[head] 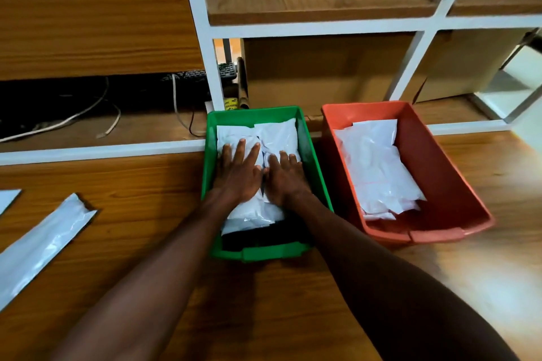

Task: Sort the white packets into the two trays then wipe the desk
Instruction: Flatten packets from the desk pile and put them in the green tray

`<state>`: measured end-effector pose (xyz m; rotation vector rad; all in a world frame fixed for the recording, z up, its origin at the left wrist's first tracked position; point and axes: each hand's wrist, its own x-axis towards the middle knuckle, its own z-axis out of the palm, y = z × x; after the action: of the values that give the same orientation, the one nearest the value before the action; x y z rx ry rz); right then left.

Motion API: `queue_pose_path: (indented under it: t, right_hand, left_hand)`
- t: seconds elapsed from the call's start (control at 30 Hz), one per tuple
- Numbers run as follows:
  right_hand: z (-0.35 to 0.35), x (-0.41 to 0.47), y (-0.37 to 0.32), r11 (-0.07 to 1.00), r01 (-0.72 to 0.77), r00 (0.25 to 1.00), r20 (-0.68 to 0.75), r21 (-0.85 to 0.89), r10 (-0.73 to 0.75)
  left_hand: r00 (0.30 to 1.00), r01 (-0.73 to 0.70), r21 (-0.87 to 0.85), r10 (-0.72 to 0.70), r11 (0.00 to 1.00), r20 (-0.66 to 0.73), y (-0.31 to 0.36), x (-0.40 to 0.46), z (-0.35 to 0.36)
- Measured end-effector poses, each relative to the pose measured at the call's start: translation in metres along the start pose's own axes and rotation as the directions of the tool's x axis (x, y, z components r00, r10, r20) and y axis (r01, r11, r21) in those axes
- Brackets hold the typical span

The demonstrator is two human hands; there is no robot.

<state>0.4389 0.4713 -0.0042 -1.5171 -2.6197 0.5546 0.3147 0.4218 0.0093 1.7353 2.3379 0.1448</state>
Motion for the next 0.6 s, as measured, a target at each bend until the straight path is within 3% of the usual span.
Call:
queue_pose_path:
  t: [0.23, 0.6]
  right_hand:
    - [0.011, 0.007, 0.007, 1.000, 0.020, 0.995, 0.100, 0.022, -0.023]
    - [0.014, 0.010, 0.009, 0.999, 0.023, 0.996, 0.085, 0.022, -0.025]
  left_hand:
    - [0.999, 0.025, 0.062, -0.027, 0.998, 0.018, -0.003, 0.003, 0.014]
    - [1.000, -0.001, 0.060, 0.001, 0.998, 0.000, -0.006, 0.005, 0.016]
